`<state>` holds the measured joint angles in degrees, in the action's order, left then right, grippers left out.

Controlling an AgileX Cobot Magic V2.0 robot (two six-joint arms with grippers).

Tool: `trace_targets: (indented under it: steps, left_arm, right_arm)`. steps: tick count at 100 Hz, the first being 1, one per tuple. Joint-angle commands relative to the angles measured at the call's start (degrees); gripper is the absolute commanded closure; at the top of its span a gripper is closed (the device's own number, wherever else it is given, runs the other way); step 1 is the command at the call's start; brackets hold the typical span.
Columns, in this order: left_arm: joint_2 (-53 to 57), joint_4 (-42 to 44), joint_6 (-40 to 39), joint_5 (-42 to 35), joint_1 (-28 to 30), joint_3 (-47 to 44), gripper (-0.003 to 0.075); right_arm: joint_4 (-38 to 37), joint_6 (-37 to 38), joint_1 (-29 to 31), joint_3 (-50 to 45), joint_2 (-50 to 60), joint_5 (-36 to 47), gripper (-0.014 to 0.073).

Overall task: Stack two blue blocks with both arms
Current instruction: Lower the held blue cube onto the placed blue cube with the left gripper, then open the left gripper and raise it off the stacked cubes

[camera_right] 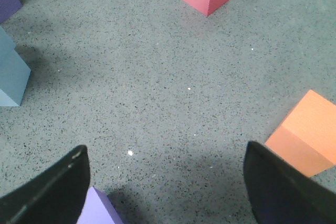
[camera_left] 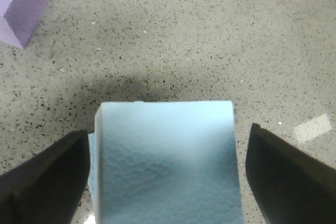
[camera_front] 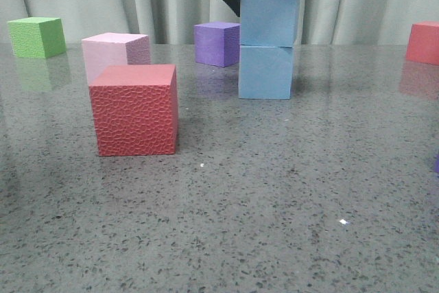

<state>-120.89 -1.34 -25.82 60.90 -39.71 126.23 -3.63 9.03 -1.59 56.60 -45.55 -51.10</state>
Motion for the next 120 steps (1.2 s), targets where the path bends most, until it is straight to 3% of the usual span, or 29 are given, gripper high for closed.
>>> trace_targets:
  steps: [1, 30, 67, 88, 120]
  left_arm:
    - [3.18, -0.78, 0.28, -3.12, -0.71, 1.67, 0.0139]
    - [3.63, -0.78, 0.75, 0.42, -0.71, 3.93, 0.0139]
    - [3.63, 1.83, 4.89, 7.33, 0.11, 16.4, 0.014]
    - [3.63, 2.29, 8.63, 12.32, 3.29, 21.37, 0.014]
    - [6.19, 2.06, 14.02, 12.32, 8.31, 21.77, 0.0141]
  right_arm:
    - [-0.33, -0.32, 0.3, 1.45, 0.34, 4.06, -0.0004]
    - [-0.33, -0.32, 0.3, 1.45, 0.34, 4.06, -0.0004]
    - [-0.39, -0.32, 0.3, 1.45, 0.34, 3.33, -0.0004]
    - [-0.39, -0.32, 0.3, 1.45, 0.34, 3.14, -0.0004]
    - [-0.39, -0.32, 0.3, 1.45, 0.34, 2.95, -0.0004]
